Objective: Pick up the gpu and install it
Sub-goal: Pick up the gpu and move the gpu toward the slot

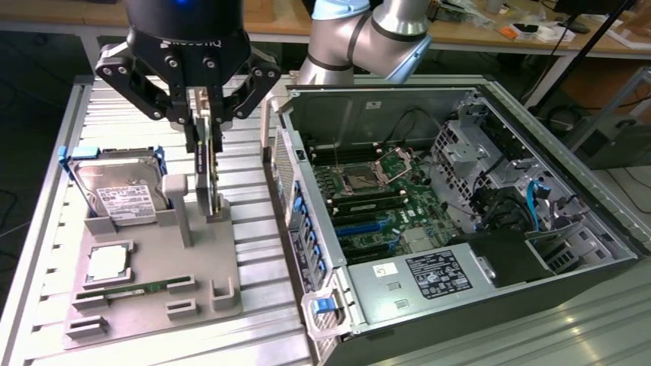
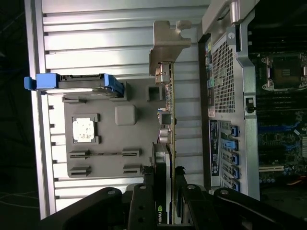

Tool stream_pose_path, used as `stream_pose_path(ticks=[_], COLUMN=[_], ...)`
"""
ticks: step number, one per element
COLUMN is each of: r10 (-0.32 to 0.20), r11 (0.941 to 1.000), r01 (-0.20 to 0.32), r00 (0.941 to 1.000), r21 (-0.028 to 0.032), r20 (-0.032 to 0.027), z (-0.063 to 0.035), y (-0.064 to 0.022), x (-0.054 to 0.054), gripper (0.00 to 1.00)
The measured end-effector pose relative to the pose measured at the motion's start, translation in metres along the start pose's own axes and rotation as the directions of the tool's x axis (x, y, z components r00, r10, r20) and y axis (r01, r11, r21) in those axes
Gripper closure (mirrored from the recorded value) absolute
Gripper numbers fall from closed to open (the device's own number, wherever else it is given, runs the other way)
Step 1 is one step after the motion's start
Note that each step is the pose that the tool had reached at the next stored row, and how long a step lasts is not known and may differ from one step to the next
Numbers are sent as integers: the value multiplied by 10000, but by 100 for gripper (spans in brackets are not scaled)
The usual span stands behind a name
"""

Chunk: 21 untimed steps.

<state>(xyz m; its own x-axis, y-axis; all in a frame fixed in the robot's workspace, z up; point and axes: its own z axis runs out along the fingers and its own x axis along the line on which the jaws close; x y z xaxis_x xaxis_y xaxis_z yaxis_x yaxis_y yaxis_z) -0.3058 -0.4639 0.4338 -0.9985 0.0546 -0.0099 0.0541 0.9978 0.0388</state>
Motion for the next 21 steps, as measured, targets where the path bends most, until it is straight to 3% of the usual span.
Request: stream_pose_path(ticks=[10, 21], r10=[0, 0], r11=[10000, 10000], r01=[0, 0], r00=[10000, 10000], r21=[1, 2], r20=[-2, -5], z=[-1, 0], y=[1, 6], x=[-14, -102], gripper=[73, 73])
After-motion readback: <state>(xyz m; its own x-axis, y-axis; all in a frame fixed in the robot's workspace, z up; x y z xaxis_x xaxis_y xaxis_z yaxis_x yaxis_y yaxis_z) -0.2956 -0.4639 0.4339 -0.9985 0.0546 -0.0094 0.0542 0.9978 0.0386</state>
